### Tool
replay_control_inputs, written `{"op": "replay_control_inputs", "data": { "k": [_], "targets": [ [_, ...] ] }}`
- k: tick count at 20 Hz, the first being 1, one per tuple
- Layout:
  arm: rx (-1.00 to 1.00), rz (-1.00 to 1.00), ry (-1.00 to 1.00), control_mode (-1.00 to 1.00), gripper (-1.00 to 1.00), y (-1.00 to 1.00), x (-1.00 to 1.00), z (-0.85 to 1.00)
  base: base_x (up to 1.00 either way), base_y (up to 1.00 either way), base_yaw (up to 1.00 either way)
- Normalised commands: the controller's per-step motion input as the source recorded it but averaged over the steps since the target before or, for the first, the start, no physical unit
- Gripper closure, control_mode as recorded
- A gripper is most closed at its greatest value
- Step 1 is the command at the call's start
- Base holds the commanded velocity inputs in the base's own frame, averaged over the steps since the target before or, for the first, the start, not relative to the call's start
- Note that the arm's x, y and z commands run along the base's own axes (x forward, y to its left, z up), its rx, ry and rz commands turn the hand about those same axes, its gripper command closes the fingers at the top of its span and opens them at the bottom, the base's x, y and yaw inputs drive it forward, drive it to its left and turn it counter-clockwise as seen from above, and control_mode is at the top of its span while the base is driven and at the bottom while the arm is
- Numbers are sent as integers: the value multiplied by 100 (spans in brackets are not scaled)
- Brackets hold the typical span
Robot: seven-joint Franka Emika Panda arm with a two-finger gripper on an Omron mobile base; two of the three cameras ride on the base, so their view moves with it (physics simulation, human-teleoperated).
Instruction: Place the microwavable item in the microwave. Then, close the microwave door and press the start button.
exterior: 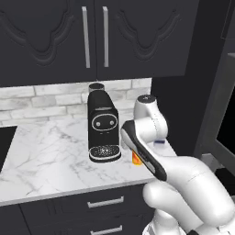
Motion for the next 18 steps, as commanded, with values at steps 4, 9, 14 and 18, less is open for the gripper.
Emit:
{"op": "replay_control_inputs", "data": {
  "k": [4,9,14,18],
  "targets": [
    [0,7,3,-100,-100,0,55,-30,0,0,0],
    [-1,8,15,-100,-100,3,43,-51,0,0,0],
    [-1,10,17,-100,-100,0,27,-49,0,0,0],
    [0,9,4,-100,-100,0,19,-23,0,0,0]
  ]
}}
